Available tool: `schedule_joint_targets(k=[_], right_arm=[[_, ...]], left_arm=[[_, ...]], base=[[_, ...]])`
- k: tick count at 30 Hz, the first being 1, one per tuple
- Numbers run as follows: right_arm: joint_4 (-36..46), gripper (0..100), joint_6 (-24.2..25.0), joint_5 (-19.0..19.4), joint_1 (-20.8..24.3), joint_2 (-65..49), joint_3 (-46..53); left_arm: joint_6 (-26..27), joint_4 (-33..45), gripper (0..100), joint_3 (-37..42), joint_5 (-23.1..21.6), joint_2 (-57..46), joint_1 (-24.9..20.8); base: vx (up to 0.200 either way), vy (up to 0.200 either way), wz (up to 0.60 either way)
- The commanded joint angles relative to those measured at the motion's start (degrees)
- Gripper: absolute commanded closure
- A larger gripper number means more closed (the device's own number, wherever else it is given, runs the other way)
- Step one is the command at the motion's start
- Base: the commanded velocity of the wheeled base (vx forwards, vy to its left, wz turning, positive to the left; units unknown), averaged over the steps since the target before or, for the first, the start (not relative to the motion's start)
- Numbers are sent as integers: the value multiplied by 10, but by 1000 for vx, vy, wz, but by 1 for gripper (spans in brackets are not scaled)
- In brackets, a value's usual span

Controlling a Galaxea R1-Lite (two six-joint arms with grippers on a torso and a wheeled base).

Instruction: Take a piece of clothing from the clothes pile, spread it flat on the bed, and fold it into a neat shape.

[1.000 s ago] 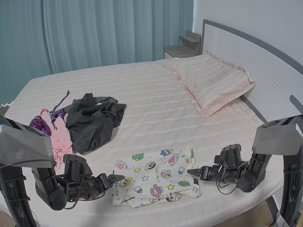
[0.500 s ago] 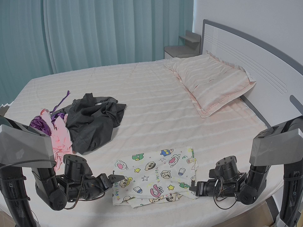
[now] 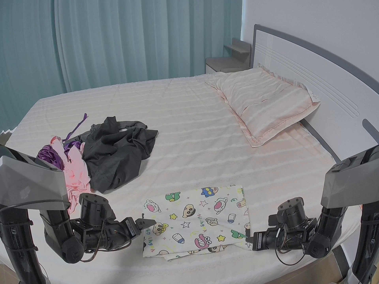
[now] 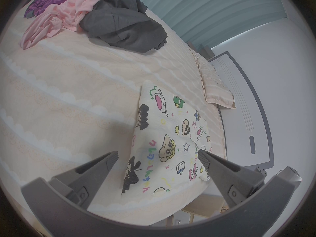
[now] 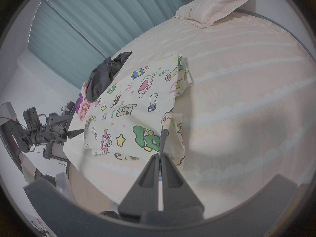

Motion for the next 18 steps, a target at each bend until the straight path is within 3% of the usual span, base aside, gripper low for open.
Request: schedule_joint_targets(k=[1, 2, 3, 7, 11, 16, 18], right_arm=[[0, 100, -10, 0, -1, 6, 13], [0, 100, -16, 0, -1, 7, 17], [0, 0, -26, 0, -2, 8, 22], [-3, 0, -49, 0, -15, 12, 27], [-12, 0, -54, 1, -37, -1, 11], [-33, 0, -38, -2, -34, -5, -2], [-63, 0, -8, -4, -27, -4, 4]], left_arm=[[1, 0, 0, -1, 0, 1, 0], [1, 0, 0, -1, 0, 2, 0], [1, 0, 0, -2, 0, 2, 0], [1, 0, 0, -3, 8, 6, -3], [3, 0, 0, -30, 49, 29, -8], [6, -1, 0, -62, 92, 55, -21], [12, 0, 0, -78, 101, 66, -35]], base=[[0, 0, 0], [0, 0, 0], [0, 0, 0], [0, 0, 0], [0, 0, 0], [0, 0, 0], [0, 0, 0]])
